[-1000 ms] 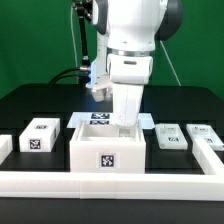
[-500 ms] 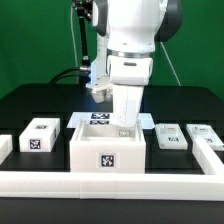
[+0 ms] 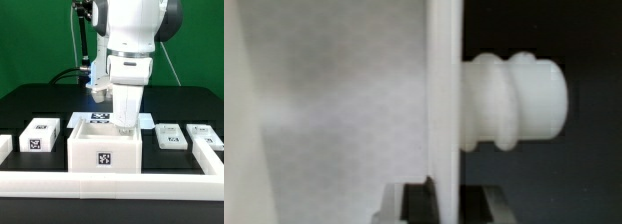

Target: Assemble cabinet

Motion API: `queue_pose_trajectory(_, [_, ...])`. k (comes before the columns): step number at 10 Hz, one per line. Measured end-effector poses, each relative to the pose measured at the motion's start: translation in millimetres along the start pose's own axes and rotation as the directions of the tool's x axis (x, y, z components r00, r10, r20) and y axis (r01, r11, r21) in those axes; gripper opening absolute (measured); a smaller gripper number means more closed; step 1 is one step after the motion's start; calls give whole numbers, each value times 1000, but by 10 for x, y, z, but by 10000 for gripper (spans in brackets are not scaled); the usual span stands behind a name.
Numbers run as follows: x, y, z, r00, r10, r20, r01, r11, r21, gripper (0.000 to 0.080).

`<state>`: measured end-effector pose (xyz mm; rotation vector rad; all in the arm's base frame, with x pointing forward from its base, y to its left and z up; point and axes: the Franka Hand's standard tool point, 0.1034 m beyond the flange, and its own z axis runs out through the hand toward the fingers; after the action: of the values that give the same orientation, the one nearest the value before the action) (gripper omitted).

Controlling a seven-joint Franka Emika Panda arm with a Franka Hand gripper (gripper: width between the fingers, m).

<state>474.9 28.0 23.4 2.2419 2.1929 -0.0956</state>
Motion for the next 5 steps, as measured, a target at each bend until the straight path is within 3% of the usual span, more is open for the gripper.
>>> queue_pose_trajectory(4, [0,11,-3,1000,-3,0,3,1000,-1,29])
queue_pose_trajectory(5, [8,84,-20,1000,-12,-1,12,1000,-10,29])
